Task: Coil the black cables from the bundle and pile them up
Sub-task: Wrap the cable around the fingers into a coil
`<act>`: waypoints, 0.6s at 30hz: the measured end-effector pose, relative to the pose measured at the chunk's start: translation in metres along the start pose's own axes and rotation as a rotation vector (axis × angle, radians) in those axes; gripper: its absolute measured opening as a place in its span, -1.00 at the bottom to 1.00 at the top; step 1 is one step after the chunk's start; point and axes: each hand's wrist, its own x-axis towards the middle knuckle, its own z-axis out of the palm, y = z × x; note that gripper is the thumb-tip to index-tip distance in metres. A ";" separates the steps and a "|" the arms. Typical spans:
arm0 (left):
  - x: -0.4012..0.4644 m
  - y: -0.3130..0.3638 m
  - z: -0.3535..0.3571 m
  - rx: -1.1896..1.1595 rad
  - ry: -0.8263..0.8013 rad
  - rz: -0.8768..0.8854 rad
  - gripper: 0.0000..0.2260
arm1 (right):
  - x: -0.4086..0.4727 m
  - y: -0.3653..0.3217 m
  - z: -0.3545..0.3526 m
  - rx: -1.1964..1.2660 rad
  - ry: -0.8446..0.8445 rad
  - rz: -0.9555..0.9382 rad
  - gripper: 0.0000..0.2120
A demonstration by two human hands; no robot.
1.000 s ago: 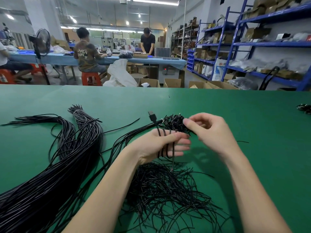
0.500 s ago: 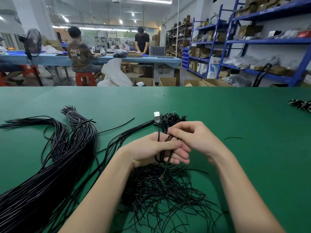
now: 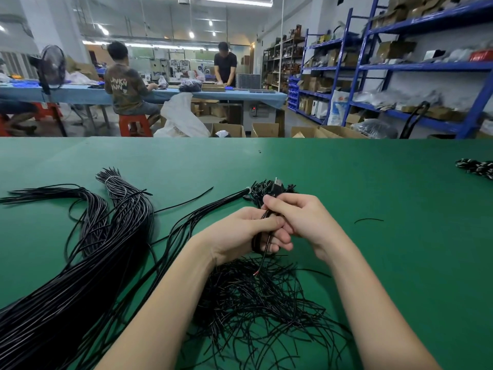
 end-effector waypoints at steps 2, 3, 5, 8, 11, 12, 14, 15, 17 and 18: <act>0.002 -0.001 0.000 -0.004 0.017 0.004 -0.81 | 0.002 0.001 -0.001 0.001 -0.001 0.018 -0.68; 0.002 -0.001 0.000 0.004 0.030 0.007 -0.80 | 0.002 0.002 -0.001 -0.023 0.016 0.012 -0.68; 0.003 -0.001 0.000 0.086 0.070 0.032 -0.79 | 0.004 0.003 -0.001 -0.069 0.057 -0.014 -0.69; 0.005 -0.001 0.002 0.237 0.119 0.075 -0.78 | 0.006 0.002 -0.005 -0.144 0.103 -0.060 -0.67; 0.006 -0.002 0.005 0.304 0.158 0.076 -0.76 | 0.007 0.003 -0.009 -0.323 0.169 -0.145 -0.67; 0.007 -0.002 0.005 0.291 0.163 0.065 -0.75 | 0.007 0.004 -0.011 -0.340 0.163 -0.157 -0.70; 0.007 -0.005 0.003 0.186 0.166 0.032 -0.72 | 0.005 0.003 -0.018 -0.284 0.071 -0.147 -0.82; 0.006 -0.005 0.003 0.126 0.169 0.016 -0.71 | 0.005 0.004 -0.022 -0.264 0.021 -0.141 -0.90; 0.005 -0.005 0.005 0.050 0.163 -0.001 -0.72 | 0.005 0.006 -0.030 -0.283 -0.006 -0.149 -0.95; 0.006 -0.006 0.006 0.038 0.161 -0.002 -0.72 | 0.005 0.007 -0.032 -0.295 0.005 -0.159 -0.95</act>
